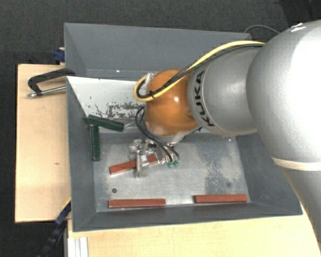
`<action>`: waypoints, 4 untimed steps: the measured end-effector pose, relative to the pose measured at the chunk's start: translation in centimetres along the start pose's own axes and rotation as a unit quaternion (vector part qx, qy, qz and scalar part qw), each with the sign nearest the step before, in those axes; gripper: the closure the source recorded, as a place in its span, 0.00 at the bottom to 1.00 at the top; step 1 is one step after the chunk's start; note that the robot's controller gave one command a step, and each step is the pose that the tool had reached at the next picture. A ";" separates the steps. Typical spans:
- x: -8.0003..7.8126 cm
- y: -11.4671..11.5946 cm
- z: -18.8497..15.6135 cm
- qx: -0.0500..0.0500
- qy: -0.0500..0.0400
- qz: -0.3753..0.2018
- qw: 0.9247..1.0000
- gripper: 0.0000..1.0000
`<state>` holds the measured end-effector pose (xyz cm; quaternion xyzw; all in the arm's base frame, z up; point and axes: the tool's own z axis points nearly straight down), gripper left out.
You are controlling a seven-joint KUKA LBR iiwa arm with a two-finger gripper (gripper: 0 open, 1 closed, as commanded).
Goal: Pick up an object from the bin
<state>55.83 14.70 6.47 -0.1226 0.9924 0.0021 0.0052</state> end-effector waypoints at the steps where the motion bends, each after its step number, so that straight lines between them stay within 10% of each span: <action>1: 0.1 -0.1 -0.1 0.000 0.001 0.003 1.000 1.00; 4: 0.2 0.0 -3.8 0.001 0.005 0.003 1.000 1.00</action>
Offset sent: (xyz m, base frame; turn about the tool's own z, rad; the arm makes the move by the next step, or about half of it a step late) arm 0.0001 -0.0001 0.0315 0.0000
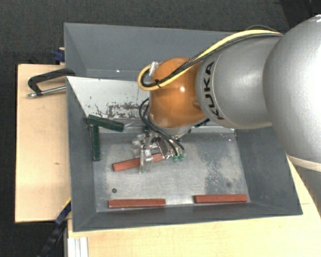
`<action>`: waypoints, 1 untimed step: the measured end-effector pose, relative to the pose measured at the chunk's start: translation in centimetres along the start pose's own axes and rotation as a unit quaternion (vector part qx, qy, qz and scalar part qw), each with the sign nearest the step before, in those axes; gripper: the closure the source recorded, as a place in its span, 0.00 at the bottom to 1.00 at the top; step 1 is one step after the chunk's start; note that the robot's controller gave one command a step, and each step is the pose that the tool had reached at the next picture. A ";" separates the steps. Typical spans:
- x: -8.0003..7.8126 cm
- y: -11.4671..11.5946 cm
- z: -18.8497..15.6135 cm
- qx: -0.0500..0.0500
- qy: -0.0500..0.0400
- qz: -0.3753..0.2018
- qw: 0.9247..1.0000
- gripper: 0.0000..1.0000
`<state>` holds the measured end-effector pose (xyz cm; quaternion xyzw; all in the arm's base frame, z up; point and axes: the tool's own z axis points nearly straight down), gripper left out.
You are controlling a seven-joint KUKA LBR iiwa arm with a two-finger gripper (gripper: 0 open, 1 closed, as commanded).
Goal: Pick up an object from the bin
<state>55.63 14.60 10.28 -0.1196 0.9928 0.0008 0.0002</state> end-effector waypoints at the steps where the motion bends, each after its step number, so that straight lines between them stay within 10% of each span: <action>1: -0.2 0.0 -1.5 0.000 -0.003 0.000 1.000 1.00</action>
Offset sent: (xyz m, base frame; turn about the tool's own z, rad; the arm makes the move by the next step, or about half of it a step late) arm 0.0001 -0.0002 0.0106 0.0000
